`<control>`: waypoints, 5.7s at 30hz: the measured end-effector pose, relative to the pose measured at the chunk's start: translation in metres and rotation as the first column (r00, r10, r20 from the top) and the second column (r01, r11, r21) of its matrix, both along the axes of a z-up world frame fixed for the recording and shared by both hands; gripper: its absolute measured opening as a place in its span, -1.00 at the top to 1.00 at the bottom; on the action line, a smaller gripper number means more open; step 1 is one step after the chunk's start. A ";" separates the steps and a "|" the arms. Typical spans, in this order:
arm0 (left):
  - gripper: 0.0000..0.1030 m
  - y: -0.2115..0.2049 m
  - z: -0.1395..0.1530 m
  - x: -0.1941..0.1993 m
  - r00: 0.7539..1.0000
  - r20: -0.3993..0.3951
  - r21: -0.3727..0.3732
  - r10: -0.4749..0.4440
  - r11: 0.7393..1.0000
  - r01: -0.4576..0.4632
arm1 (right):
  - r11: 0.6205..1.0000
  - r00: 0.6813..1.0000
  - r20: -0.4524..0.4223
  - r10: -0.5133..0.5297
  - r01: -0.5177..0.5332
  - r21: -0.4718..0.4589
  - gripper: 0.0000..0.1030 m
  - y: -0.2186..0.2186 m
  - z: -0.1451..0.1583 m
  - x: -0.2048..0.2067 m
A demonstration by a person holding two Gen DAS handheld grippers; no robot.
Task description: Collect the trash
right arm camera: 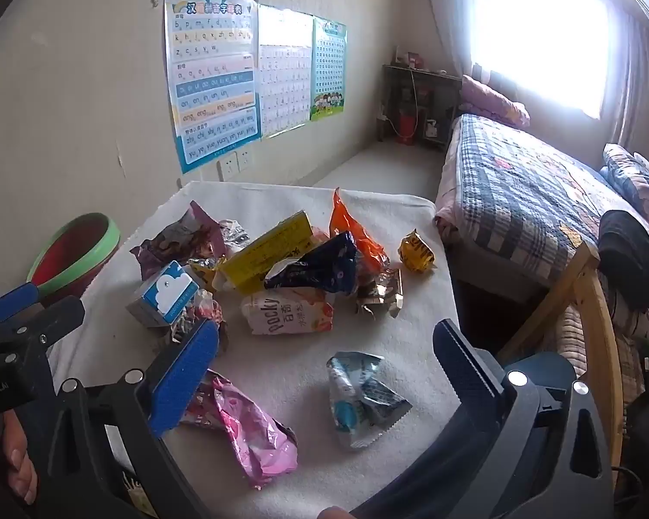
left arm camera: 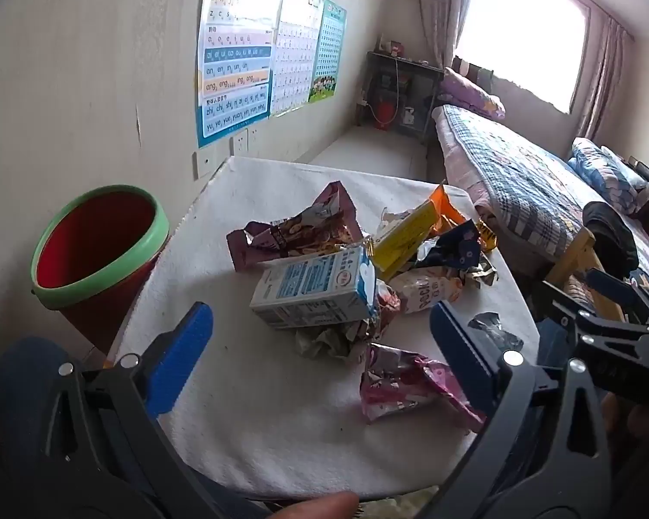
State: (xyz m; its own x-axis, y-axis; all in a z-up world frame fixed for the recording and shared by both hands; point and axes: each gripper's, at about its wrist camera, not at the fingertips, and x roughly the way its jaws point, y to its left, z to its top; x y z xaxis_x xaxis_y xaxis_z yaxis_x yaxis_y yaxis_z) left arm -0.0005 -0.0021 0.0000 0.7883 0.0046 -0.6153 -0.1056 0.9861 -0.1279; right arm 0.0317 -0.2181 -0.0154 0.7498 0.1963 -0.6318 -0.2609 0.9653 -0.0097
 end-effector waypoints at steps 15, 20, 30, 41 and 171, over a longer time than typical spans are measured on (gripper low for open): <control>-0.90 -0.004 0.000 0.004 1.000 -0.016 0.014 -0.002 1.000 0.003 | 1.000 1.000 -0.010 -0.001 0.001 0.001 -0.87 0.000 -0.001 0.000; -0.90 0.000 0.000 0.004 1.000 -0.016 0.007 0.002 1.000 -0.002 | 1.000 1.000 -0.009 -0.001 0.001 0.000 -0.87 0.000 -0.001 0.000; -0.90 0.000 0.000 0.004 1.000 -0.016 0.009 0.001 1.000 0.000 | 1.000 1.000 -0.010 0.001 -0.001 0.000 -0.87 0.000 -0.002 0.000; -0.90 0.000 -0.001 0.004 1.000 -0.018 0.006 0.001 1.000 -0.001 | 1.000 1.000 -0.009 0.002 -0.002 -0.002 -0.87 0.001 -0.003 0.000; -0.58 0.057 -0.058 0.065 0.899 -0.428 -0.215 0.090 0.956 -0.198 | 0.988 0.848 -0.523 0.084 -0.141 -0.069 -0.02 -0.003 -0.097 0.096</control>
State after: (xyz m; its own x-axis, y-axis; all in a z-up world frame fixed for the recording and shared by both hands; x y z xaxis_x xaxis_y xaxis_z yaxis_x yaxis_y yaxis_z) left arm 0.0643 0.0547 -0.0583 0.4677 -0.0954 -0.8787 -0.3406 0.8980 -0.2787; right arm 0.1276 -0.2206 -0.1123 0.2856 0.1735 -0.9425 -0.3620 0.9301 0.0615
